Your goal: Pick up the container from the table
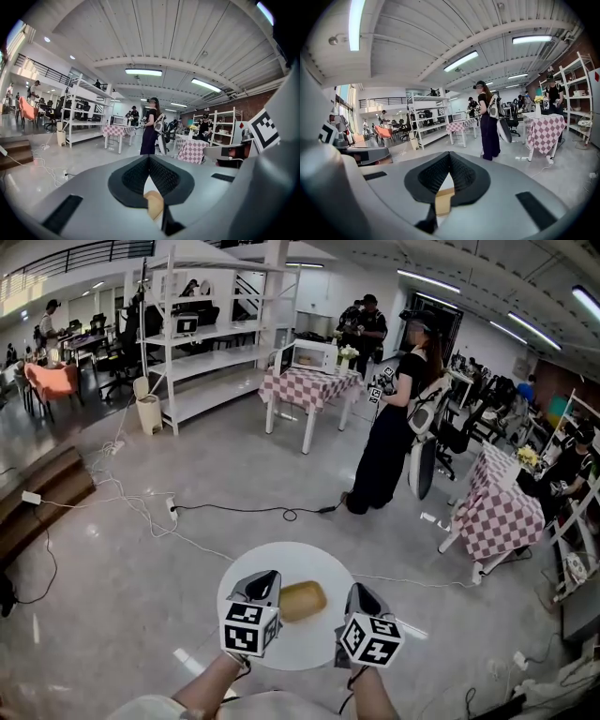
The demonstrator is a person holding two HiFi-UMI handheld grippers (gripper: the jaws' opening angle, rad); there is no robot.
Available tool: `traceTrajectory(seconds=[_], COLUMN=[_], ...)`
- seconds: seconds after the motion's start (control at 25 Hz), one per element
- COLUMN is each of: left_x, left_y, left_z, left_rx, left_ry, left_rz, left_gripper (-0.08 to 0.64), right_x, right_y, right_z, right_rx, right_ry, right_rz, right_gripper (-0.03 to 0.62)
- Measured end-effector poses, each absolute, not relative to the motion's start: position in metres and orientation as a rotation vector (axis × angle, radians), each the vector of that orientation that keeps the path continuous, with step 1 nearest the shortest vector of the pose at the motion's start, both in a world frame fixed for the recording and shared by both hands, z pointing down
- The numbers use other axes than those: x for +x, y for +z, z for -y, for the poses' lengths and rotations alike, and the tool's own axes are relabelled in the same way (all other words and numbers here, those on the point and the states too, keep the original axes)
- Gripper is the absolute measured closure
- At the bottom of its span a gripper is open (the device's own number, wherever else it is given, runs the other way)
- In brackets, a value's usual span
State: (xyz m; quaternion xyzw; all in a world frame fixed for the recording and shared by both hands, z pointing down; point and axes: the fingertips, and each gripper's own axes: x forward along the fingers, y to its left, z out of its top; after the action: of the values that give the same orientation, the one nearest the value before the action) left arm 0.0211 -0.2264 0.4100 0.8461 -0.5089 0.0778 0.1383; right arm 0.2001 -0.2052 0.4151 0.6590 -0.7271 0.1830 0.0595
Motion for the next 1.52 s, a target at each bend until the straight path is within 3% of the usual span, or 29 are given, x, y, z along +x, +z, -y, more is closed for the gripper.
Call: traceTrajectory(seconds=[1.52], left_x=[0.011], left_y=[0.492], left_z=[0.266], left_rx=[2.311], left_ry=[0.453], left_rz=[1.344], left_gripper=[0.543], right_x=[0.189], right_y=[0.504], right_z=[0.240], right_rx=[1.934], right_ry=[0.852], right_rz=[2.023], right_gripper=[0.568])
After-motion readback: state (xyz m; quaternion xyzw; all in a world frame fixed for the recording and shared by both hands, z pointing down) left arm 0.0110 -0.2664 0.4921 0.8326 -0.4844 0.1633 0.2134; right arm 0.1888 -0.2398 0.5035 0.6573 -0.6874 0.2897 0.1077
